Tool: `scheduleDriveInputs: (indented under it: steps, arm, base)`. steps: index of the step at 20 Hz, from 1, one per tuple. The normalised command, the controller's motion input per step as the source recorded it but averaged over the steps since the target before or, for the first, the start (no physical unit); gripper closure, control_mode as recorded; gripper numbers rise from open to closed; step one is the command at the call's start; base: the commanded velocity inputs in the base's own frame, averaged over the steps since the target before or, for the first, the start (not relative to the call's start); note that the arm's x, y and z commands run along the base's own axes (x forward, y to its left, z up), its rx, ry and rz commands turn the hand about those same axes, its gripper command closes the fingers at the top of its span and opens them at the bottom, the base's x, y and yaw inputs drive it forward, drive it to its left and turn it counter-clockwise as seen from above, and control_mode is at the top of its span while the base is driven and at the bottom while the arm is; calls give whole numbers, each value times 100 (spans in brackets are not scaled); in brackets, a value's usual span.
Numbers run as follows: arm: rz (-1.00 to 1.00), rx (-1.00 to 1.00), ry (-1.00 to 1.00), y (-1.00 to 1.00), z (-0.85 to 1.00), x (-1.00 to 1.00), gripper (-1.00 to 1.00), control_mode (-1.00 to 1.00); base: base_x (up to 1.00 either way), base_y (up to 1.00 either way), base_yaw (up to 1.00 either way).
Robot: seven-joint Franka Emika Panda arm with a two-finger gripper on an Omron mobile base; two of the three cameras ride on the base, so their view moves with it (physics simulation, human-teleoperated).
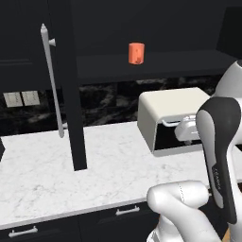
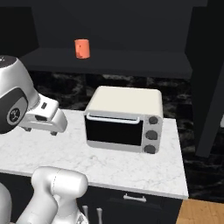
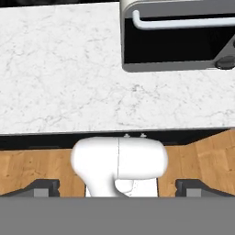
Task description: Gather all objects into one cabinet and sort the glasses and bowls to opposite sides.
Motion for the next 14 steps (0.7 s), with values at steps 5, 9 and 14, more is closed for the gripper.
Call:
scheduleDriveInputs:
  steps: [5, 9, 14]
  arm:
    - [0, 0, -27, 14, 36, 0, -100, -100]
    - [5, 1, -38, 21, 56, 9, -100, -100]
    - [5, 10, -35, 3, 47, 47, -100, -100]
  base:
    - [0, 0, 0]
    - [0, 0, 0]
    - [0, 0, 0]
